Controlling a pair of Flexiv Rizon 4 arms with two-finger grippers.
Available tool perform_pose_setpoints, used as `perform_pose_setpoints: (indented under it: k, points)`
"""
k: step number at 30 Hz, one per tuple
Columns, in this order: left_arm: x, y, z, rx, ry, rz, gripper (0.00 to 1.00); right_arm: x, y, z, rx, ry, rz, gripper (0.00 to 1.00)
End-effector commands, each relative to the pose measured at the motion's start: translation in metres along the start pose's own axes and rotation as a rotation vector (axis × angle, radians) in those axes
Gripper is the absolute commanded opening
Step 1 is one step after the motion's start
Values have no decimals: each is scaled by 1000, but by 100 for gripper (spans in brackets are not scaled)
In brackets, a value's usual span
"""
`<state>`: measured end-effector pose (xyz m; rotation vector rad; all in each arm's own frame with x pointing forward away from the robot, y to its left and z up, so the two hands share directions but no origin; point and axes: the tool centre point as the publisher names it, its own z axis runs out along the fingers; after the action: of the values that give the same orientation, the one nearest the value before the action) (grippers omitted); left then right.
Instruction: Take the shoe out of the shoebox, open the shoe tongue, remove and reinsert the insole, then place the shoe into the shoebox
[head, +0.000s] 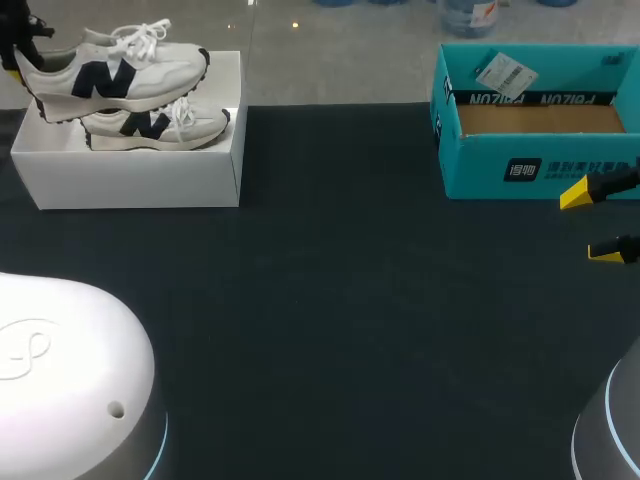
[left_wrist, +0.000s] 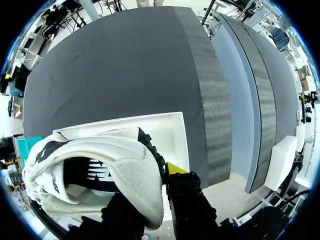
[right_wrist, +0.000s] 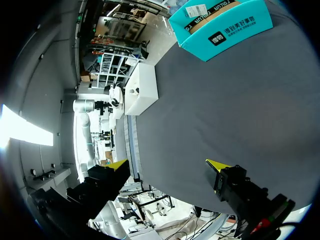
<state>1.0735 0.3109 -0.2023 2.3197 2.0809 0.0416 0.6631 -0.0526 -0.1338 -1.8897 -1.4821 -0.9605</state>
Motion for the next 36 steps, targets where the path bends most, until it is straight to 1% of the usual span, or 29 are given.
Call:
perform_pose_setpoints:
  k: [1, 2, 6, 7, 9, 13, 14, 15, 21, 30, 35, 36]
  points:
    - [0, -1, -2, -2, 1, 1, 0, 0, -2, 0, -3, -2, 1, 100]
    - [0, -1, -2, -2, 1, 1, 0, 0, -2, 0, -3, -2, 1, 100]
    - [-12, -26, -14, -14, -12, -36, 0, 0, -2, 0, -3, -2, 1, 100]
    - [-16, -31, -17, -10, 3, -54, 0, 0, -2, 0, -3, -2, 1, 100]
    - [-22, -42, -23, -4, -22, -79, 0, 0, -2, 0, -3, -2, 1, 100]
    - [-36, -67, -34, 4, -17, -104, 0, 0, -2, 0, -3, -2, 1, 100]
    - [-40, -74, -36, 19, -27, -120, 0, 0, -2, 0, -3, -2, 1, 100]
    - [-44, -81, -39, 31, -30, -111, 0, 0, -2, 0, -3, -2, 1, 100]
    - [-73, -119, -47, 11, 10, -109, 0, 0, -2, 0, -3, -2, 1, 100]
    - [-114, -159, -51, 31, 40, -91, 0, 0, -2, 0, -3, -2, 1, 100]
    - [-138, -179, -57, 25, 26, -82, 0, 0, -2, 0, -3, -2, 1, 100]
    - [-143, -183, -57, 33, 14, -76, 0, 0, -2, 0, -3, -2, 1, 100]
